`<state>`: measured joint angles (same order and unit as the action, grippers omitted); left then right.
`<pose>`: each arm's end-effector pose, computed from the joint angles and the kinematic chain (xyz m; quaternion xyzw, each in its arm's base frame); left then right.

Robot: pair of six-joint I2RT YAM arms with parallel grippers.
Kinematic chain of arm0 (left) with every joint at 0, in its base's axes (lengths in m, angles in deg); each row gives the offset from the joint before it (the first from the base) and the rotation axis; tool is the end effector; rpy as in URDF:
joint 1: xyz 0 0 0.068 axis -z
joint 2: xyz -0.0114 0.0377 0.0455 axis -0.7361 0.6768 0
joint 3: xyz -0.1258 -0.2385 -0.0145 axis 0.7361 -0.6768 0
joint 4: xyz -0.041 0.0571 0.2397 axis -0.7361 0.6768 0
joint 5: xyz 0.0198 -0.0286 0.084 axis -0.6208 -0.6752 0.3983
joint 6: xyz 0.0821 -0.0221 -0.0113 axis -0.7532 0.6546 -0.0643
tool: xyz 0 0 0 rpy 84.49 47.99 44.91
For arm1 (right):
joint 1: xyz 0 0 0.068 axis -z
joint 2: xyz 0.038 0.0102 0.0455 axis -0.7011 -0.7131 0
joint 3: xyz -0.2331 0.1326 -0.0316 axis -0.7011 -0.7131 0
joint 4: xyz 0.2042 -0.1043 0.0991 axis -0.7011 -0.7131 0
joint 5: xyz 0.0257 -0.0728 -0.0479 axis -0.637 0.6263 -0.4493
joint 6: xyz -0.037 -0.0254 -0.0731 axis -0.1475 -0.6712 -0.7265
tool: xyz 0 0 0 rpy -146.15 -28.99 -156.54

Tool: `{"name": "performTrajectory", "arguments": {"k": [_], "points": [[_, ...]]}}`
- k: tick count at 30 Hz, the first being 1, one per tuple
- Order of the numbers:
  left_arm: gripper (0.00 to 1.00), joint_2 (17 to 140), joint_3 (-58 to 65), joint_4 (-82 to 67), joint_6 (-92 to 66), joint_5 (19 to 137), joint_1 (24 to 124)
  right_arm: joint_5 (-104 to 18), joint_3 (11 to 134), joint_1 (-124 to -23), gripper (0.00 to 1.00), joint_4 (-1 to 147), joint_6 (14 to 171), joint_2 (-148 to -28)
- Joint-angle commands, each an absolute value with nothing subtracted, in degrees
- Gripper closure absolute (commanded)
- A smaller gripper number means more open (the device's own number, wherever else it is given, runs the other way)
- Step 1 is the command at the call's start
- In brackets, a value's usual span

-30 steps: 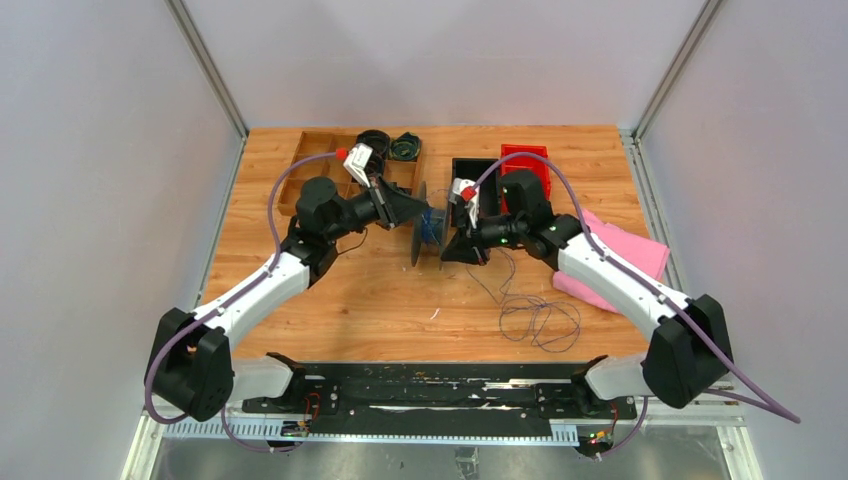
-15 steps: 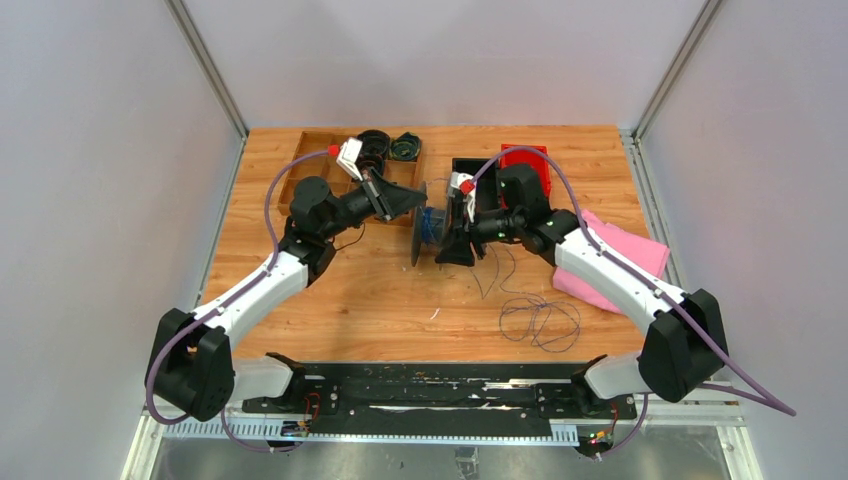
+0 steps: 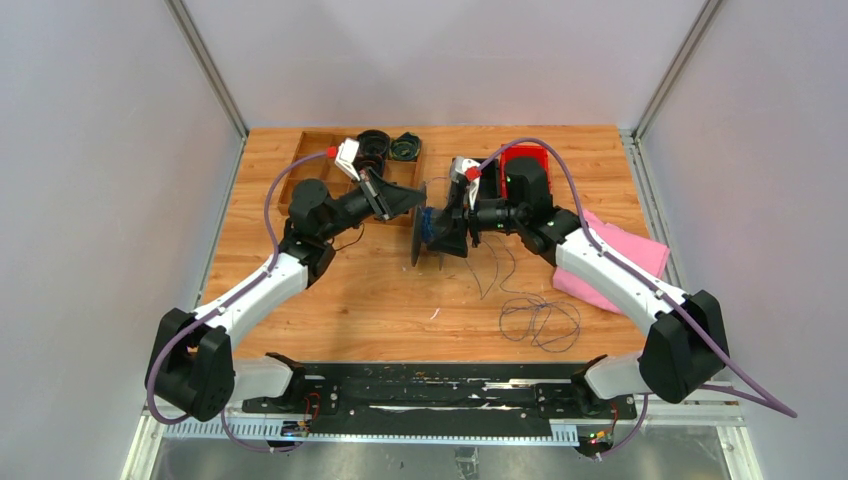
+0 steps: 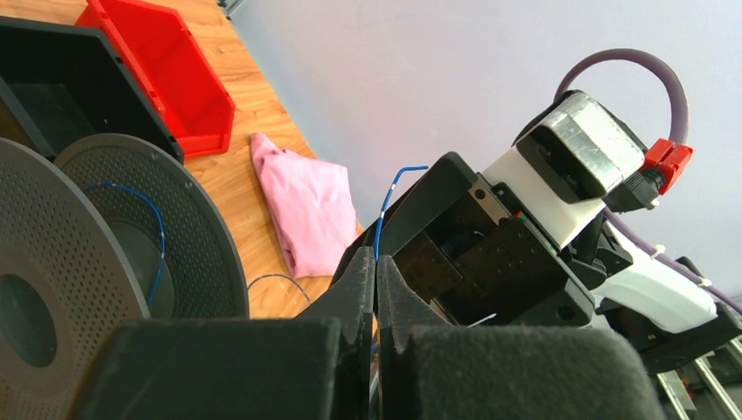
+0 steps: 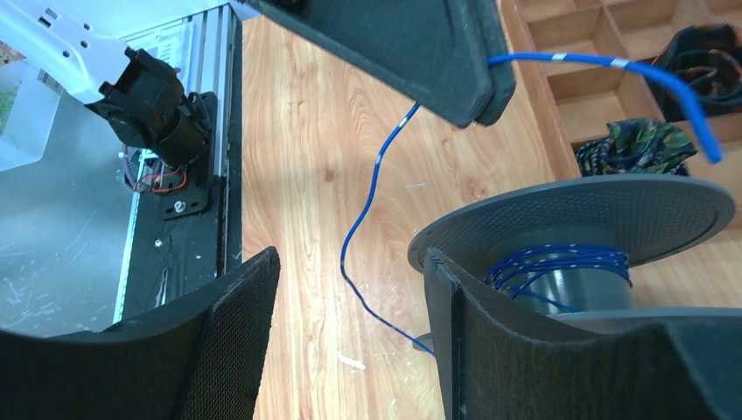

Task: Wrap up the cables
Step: Adjust the cable at the center of the board.

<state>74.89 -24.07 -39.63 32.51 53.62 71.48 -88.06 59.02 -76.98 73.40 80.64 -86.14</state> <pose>0.2660 -0.1632 0.3272 0.0199 0.6684 -0.6087 0.4271 0.2426 0.2253 0.3233 -0.4808 0.5984 0.4717 0.4340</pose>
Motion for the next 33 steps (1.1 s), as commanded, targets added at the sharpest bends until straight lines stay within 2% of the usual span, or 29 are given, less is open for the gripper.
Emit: {"name": "performTrajectory", "arguments": {"k": [1, 4, 10, 14, 17, 21, 24, 33], "points": [[1.0, 73.3, -24.6, -42.4, 33.3, 53.1, 71.1, -87.0, 58.6, -76.6, 0.38, 79.3, 82.5, -85.2], [1.0, 73.5, -24.7, -42.8, 34.1, 53.1, 71.1, -86.4, 59.3, -76.6, 0.41, 77.8, 81.2, -84.7], [1.0, 73.4, -25.2, -44.9, 36.5, 52.7, 71.1, -89.1, 57.3, -76.7, 0.6, 81.7, 83.8, -85.1], [1.0, 73.4, -25.6, -44.9, 37.0, 52.8, 71.1, -89.4, 56.4, -76.7, 0.63, 86.2, 86.6, -85.2], [1.0, 73.5, -25.8, -45.3, 37.4, 53.1, 71.1, -89.8, 57.5, -76.7, 0.69, 86.6, 88.4, -86.0], [1.0, 73.1, -26.1, -45.7, 37.4, 53.2, 71.1, -90.1, 57.6, -76.8, 0.83, 87.5, 89.8, -86.3], [0.99, 72.7, -26.6, -45.8, 37.8, 53.6, 70.8, -88.2, 56.4, -76.8, 0.98, 87.1, 89.2, -85.3], [1.0, 72.2, -29.3, -45.2, 39.0, 56.5, 68.8, -83.7, 54.2, -76.7, 1.0, 83.7, 86.8, -82.2]]}}
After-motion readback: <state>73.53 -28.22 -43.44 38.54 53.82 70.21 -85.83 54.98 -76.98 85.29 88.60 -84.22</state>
